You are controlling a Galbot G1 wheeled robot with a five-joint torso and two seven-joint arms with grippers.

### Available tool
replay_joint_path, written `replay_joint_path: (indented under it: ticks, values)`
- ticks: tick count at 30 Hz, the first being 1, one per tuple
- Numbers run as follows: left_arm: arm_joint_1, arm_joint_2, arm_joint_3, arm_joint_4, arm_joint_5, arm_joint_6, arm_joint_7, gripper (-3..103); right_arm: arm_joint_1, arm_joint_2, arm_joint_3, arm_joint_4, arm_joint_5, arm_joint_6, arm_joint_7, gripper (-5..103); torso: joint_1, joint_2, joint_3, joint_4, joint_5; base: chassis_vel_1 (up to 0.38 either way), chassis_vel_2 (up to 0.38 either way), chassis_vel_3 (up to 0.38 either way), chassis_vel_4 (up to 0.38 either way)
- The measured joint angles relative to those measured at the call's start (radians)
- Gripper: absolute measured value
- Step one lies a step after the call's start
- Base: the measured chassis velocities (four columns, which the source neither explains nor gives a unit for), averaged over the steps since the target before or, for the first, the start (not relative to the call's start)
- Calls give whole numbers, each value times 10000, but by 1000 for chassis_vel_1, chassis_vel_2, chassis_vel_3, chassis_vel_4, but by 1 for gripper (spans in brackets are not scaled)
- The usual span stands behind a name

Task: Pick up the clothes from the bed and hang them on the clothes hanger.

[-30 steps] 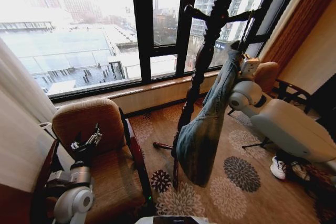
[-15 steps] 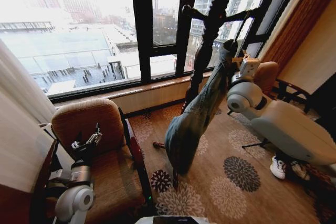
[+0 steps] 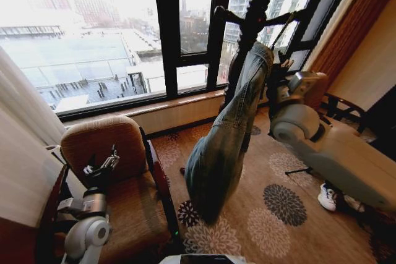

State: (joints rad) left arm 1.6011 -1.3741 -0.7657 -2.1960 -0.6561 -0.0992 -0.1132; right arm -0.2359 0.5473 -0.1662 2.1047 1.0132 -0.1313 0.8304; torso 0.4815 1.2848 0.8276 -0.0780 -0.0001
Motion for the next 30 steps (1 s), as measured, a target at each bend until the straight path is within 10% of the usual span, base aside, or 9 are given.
replay_joint_path:
  ticks: [30]
  values:
    - [513,-518,-337,-234,338,-161,92,100,-3019,51,2110,1517,-338,2,264,100,0,1,0,-1,0,0,0,0,0]
